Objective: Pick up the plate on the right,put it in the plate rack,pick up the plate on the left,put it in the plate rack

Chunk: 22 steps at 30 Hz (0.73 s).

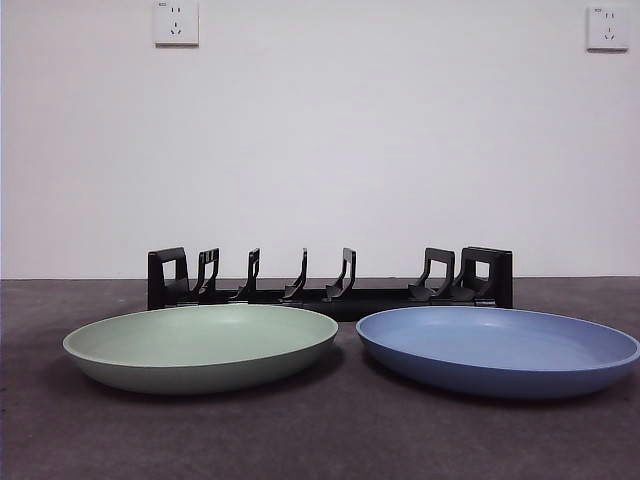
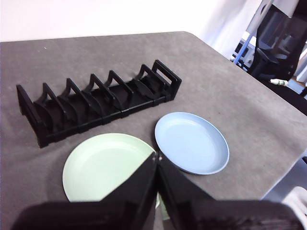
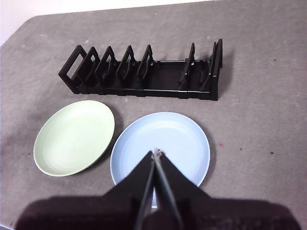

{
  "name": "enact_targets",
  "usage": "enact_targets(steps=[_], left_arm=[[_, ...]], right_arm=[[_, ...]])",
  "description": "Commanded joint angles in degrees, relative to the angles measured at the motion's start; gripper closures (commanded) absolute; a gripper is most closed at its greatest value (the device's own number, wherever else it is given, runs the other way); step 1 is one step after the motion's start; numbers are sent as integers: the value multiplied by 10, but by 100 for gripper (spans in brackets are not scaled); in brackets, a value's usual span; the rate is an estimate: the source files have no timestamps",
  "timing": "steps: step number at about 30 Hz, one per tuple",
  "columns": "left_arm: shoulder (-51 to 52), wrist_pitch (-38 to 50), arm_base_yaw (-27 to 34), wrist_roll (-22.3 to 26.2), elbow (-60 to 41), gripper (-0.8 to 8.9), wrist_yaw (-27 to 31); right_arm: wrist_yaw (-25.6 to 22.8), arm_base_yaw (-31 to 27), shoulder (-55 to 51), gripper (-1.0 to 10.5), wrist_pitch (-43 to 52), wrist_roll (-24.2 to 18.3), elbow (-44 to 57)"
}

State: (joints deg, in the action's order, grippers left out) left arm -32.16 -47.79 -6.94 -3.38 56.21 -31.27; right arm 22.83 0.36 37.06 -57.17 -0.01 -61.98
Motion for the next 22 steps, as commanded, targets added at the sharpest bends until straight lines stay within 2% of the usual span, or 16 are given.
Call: enact_targets(steps=[1, 3, 5, 6, 8, 10, 15, 22], left_arm=[[-2, -7, -5, 10, -1, 807, -3], [-3, -7, -7, 10, -1, 707, -3], [-4, -5, -12, 10, -1, 314, -4], [-5, -5, -16, 10, -1, 181, -5], [-6, -6, -21, 14, -1, 181, -22], [-11, -5, -23, 39, -1, 183, -53], [-23, -3, -36, 76, 0, 183, -54], [-54, 0, -64, 167, 1, 184, -63]], right_arm=[[4, 0, -1, 940, 1, -7, -2], [4, 0, -1, 896, 1, -7, -2], [4, 0, -1, 648, 0, -1, -2], [4, 0, -1, 516, -1, 0, -2], [4, 0, 0, 395, -7, 2, -2], [4, 0, 7, 396, -15, 9, -2], [3, 0, 52, 411, -17, 13, -2], [1, 0, 257, 412, -2, 9, -2]])
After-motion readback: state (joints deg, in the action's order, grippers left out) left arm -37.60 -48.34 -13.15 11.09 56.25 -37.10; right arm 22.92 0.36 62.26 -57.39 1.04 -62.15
